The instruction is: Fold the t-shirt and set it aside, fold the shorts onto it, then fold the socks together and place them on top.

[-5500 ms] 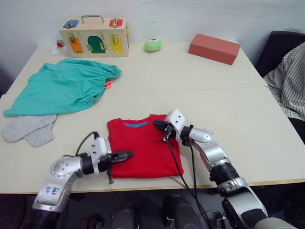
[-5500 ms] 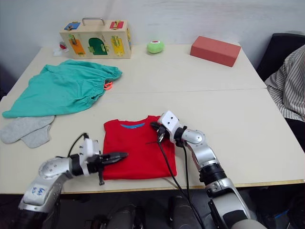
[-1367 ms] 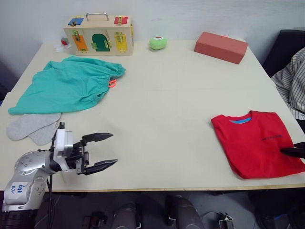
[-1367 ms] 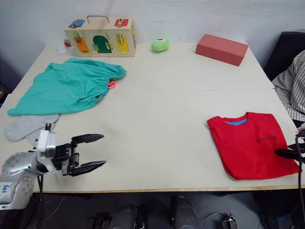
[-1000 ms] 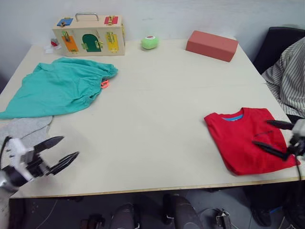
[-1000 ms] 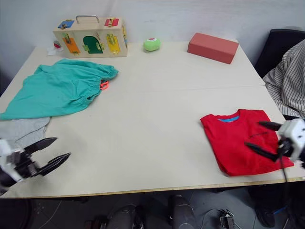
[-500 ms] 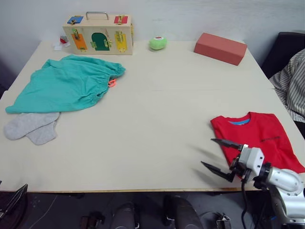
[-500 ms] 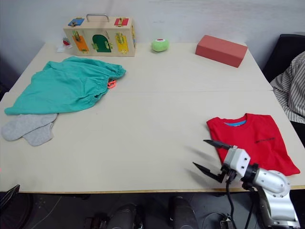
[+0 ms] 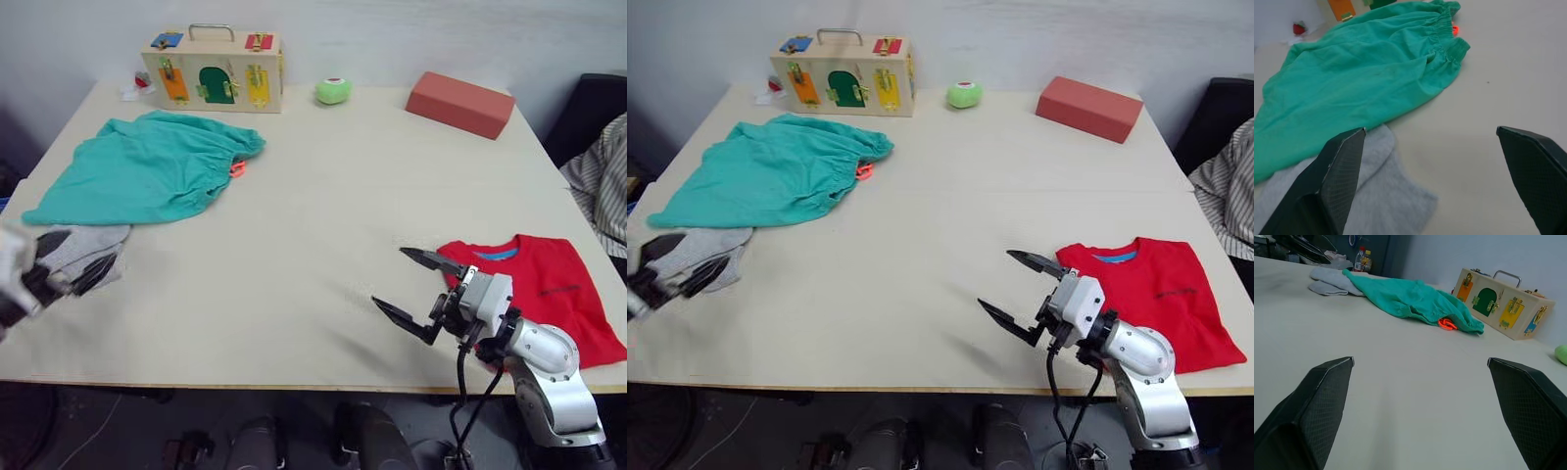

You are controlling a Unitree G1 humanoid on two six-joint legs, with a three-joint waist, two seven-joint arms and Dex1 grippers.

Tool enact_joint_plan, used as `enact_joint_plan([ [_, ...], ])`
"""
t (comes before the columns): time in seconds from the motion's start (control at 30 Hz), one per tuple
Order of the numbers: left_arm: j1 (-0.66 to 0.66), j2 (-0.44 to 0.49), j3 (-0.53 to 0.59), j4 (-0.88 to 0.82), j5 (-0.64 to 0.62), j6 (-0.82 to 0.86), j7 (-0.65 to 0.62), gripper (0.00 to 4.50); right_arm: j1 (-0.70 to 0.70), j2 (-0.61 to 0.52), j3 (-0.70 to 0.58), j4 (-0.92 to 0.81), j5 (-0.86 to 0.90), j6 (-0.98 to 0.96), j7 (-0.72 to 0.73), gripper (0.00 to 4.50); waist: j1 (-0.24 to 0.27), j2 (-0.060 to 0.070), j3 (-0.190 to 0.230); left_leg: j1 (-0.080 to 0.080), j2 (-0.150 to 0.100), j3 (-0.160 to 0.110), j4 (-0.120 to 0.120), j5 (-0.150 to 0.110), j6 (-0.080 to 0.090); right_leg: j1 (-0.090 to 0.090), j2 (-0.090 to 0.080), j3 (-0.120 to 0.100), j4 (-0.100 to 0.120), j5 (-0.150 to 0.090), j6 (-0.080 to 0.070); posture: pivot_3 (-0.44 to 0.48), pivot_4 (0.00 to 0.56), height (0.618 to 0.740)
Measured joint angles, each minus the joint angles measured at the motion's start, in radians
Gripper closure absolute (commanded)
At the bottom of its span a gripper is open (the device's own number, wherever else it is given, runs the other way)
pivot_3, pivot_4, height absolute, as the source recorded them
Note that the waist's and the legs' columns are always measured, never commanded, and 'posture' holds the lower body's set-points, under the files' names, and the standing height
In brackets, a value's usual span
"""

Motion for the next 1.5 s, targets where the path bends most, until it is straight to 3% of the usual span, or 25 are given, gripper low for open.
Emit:
enact_joint_plan([
  [0.13, -0.365, 0.014, -0.231, 0.348, 0.18, -0.068, -0.024, 0.0, 0.016, 0.004, 0.011, -0.02, 0.003, 0.021, -0.022, 0.02, 0.011, -0.002, 0.001, 0.0, -0.001, 0.001, 0.0, 0.001, 0.0, 0.0, 0.0, 0.0, 0.001, 0.0, 0.001, 0.0, 0.15, 0.74],
  [0.23, -0.563, 0.005, -0.359, 0.559, 0.3, -0.145, -0.042, 0.0, 0.018, 0.006, 0.01, -0.039, 0.002, 0.024, -0.042, 0.02, 0.018, -0.004, 0.001, 0.001, -0.002, 0.004, 0.0, 0.001, -0.001, -0.001, 0.001, 0.002, 0.002, 0.0, 0.001, 0.0, 0.15, 0.74],
  [0.33, -0.72, -0.04, -0.459, 0.744, 0.404, -0.239, -0.035, 0.0, 0.025, 0.008, 0.01, -0.043, -0.002, 0.026, -0.062, 0.02, 0.024, -0.004, 0.001, 0.001, -0.002, 0.007, 0.0, 0.001, 0.0, -0.001, 0.002, 0.003, 0.005, 0.0, 0.002, 0.0, 0.15, 0.74],
  [0.5, -0.887, -0.148, -0.541, 0.972, 0.528, -0.292, 0.113, 0.0, 0.049, 0.017, 0.011, -0.062, -0.011, 0.026, -0.105, 0.02, 0.025, -0.01, 0.004, 0.0, -0.002, 0.01, 0.001, 0.001, 0.001, -0.002, 0.003, 0.006, 0.004, 0.0, 0.005, 0.0, 0.15, 0.74],
  [0.6, -0.928, -0.188, -0.549, 1.021, 0.555, -0.258, 0.178, 0.59, 0.065, 0.023, 0.011, -0.079, -0.023, 0.028, -0.132, 0.0, 0.024, -0.011, 0.005, 0.001, -0.002, 0.012, 0.001, 0.0, 0.002, -0.003, 0.003, 0.009, 0.005, 0.0, 0.006, 0.0, 0.15, 0.74],
  [0.77, -0.954, -0.227, -0.526, 1.048, 0.56, -0.159, 0.262, 2.08, 0.107, 0.024, 0.002, -0.136, -0.032, 0.035, -0.178, 0.0, 0.024, -0.012, 0.005, 0.005, -0.002, 0.016, 0.002, 0.0, 0.002, -0.003, 0.003, 0.014, 0.005, -0.001, 0.007, 0.0, 0.15, 0.74],
  [1.03, -0.947, -0.245, -0.448, 1.067, 0.532, -0.133, 0.278, 4.48, 0.193, 0.024, -0.04, -0.189, -0.053, 0.043, -0.239, 0.0, 0.024, -0.012, 0.005, 0.006, -0.001, 0.017, 0.001, 0.002, -0.001, -0.005, 0.003, 0.016, 0.009, 0.0, 0.007, 0.0, 0.15, 0.74],
  [1.2, -0.96, -0.26, -0.403, 1.068, 0.497, -0.234, 0.169, 4.48, 0.213, 0.024, -0.039, -0.19, -0.063, 0.042, -0.247, 0.0, 0.028, -0.014, 0.006, 0.004, -0.002, 0.018, 0.003, 0.001, 0.0, -0.006, 0.002, 0.015, 0.008, 0.0, 0.007, 0.0, 0.15, 0.74],
  [1.5, -1.037, -0.33, -0.437, 0.955, 0.457, -0.397, -0.329, 4.48, 0.188, 0.013, -0.029, -0.166, -0.064, 0.042, -0.205, 0.0, 0.026, -0.015, 0.006, 0.002, -0.006, 0.023, 0.004, 0.001, 0.005, -0.009, 0.004, 0.013, 0.008, 0.001, 0.009, 0.0, 0.15, 0.74],
])
